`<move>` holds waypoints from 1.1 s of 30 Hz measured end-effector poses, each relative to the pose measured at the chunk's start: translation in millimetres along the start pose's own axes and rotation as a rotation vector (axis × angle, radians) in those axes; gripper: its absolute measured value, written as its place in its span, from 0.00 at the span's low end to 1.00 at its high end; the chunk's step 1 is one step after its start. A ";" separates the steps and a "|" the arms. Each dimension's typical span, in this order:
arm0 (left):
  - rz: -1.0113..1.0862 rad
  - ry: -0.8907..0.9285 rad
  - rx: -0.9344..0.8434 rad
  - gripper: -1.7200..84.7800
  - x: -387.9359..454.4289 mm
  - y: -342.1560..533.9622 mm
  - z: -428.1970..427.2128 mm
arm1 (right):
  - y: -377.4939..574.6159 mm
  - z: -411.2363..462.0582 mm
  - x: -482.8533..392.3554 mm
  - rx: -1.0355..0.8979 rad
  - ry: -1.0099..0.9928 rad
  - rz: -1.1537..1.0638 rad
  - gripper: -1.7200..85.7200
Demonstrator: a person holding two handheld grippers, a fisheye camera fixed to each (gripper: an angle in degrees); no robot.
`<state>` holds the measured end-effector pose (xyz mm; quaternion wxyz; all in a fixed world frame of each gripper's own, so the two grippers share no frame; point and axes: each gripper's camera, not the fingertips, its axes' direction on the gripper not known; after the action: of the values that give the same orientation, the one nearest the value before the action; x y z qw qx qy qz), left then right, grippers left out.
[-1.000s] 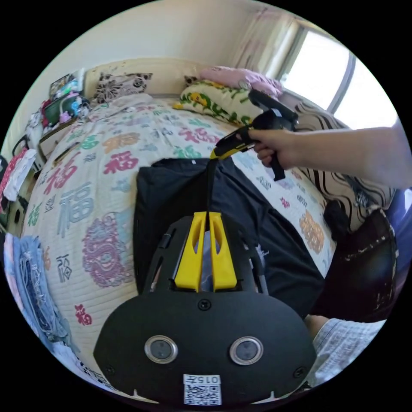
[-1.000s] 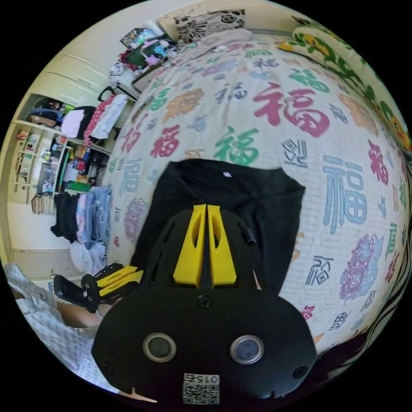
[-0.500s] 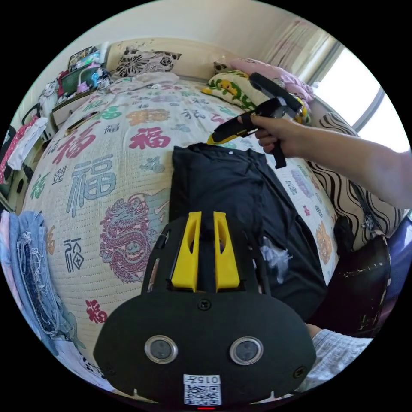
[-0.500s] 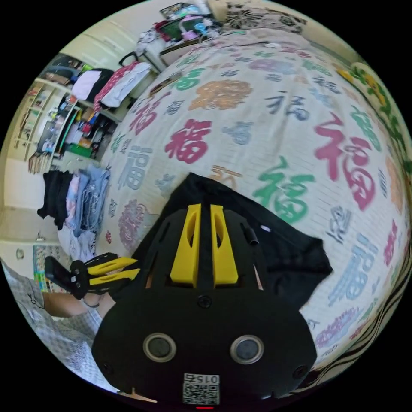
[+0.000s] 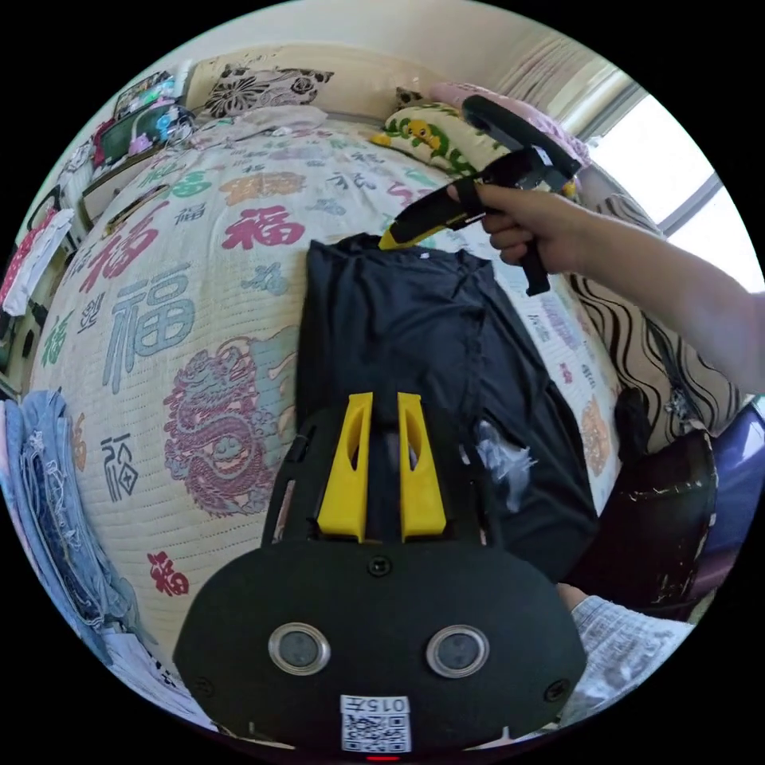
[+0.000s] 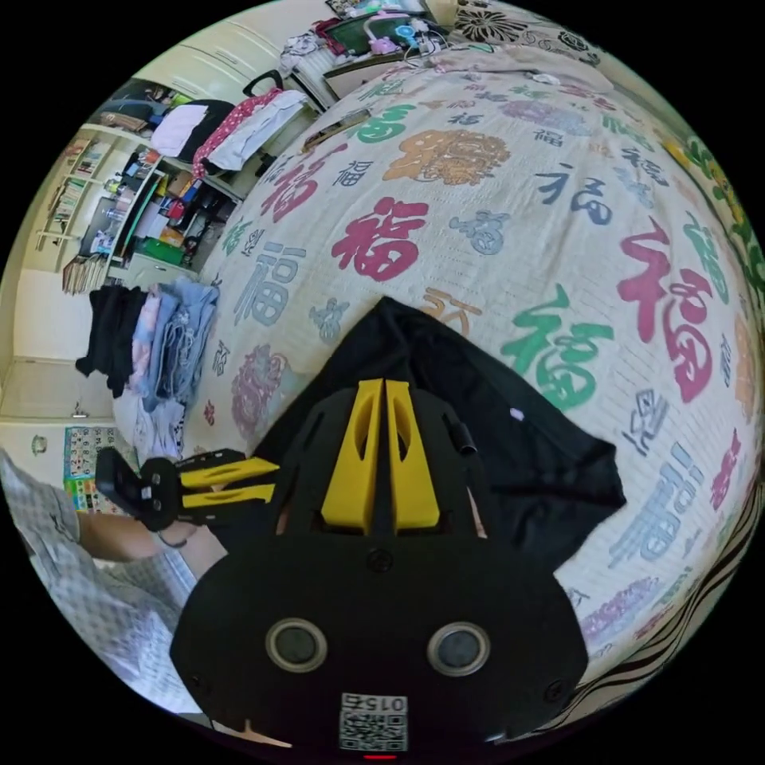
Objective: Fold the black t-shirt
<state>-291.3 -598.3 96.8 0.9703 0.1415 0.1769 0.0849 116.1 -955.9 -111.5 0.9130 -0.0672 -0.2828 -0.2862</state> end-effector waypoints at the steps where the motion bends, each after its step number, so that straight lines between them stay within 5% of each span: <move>1: 0.025 0.035 -0.019 0.09 11.4 -4.8 9.8 | 18.9 -3.9 3.2 -0.014 0.017 0.010 0.01; 8: 0.130 0.066 -0.207 0.07 50.1 -22.8 80.3 | 80.3 20.7 28.5 -0.171 0.095 0.073 0.01; 14: 0.260 0.255 -0.243 0.08 44.2 -71.3 76.5 | 108.1 -19.6 51.5 -0.029 0.058 0.088 0.02; 20: 0.324 0.057 -0.101 0.12 -4.9 -195.0 57.5 | 121.4 -62.1 114.1 0.065 0.176 0.173 0.11; 28: 0.409 -0.039 -0.414 0.12 7.8 -269.7 134.4 | 127.2 -39.1 140.4 -0.059 0.130 0.231 0.12; 33: 0.439 -0.037 -0.426 0.05 29.8 -263.3 126.3 | 152.8 -40.6 136.0 -0.071 0.068 0.211 0.06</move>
<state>-187.2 -871.8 120.3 0.9397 -0.0286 0.1026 0.3251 313.1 -907.0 -63.7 0.9442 -0.1194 -0.2327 -0.2004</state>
